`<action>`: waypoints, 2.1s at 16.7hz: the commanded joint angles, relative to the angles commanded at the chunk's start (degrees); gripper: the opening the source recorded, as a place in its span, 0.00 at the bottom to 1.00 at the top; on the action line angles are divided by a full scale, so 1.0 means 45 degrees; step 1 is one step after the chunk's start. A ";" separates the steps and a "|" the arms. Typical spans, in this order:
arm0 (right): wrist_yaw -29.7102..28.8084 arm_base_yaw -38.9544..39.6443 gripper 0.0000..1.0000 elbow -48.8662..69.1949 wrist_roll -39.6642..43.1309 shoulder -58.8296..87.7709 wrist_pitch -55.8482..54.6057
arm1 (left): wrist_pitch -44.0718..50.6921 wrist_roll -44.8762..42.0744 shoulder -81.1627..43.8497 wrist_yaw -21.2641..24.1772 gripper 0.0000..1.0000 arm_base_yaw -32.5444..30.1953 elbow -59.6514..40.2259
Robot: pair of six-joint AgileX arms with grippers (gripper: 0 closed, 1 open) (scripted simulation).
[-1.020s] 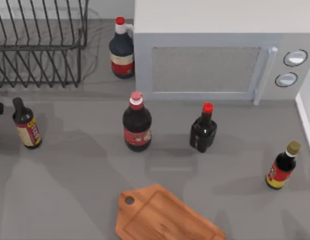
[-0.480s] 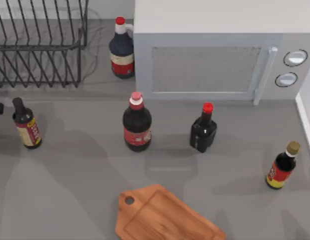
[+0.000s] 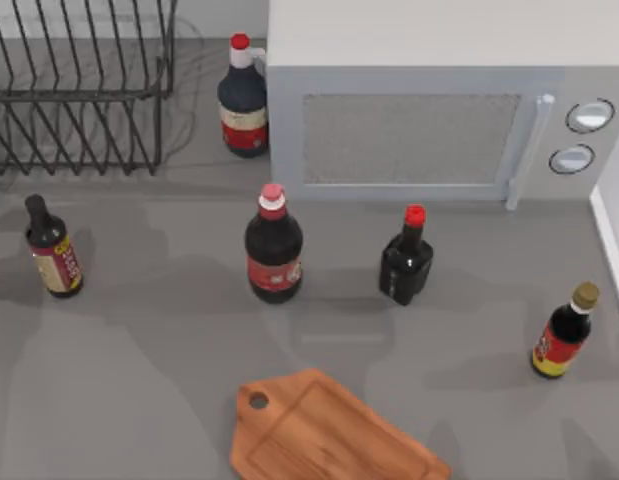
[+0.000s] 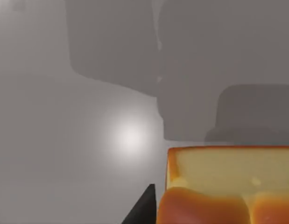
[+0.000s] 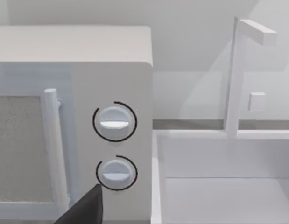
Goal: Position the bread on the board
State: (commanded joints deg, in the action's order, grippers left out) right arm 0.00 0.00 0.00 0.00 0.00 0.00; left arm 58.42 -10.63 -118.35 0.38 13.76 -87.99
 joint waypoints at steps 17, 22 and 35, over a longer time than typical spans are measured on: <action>0.0000 0.0000 1.00 0.0000 0.0000 0.0000 0.0000 | 0.2182 -0.1296 0.1426 0.0180 0.00 -0.0616 -0.1714; 0.0000 0.0000 1.00 0.0000 0.0000 0.0000 0.0000 | 0.2003 -0.5578 0.2843 0.0619 0.00 -0.3044 -0.1804; 0.0000 0.0000 1.00 0.0000 0.0000 0.0000 0.0000 | 0.0802 -2.0418 0.4017 0.0972 0.00 -1.3015 0.0970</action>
State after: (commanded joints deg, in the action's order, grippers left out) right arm 0.00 0.00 0.00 0.00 0.00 0.00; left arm 62.03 -102.51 -100.27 4.75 -44.80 -83.62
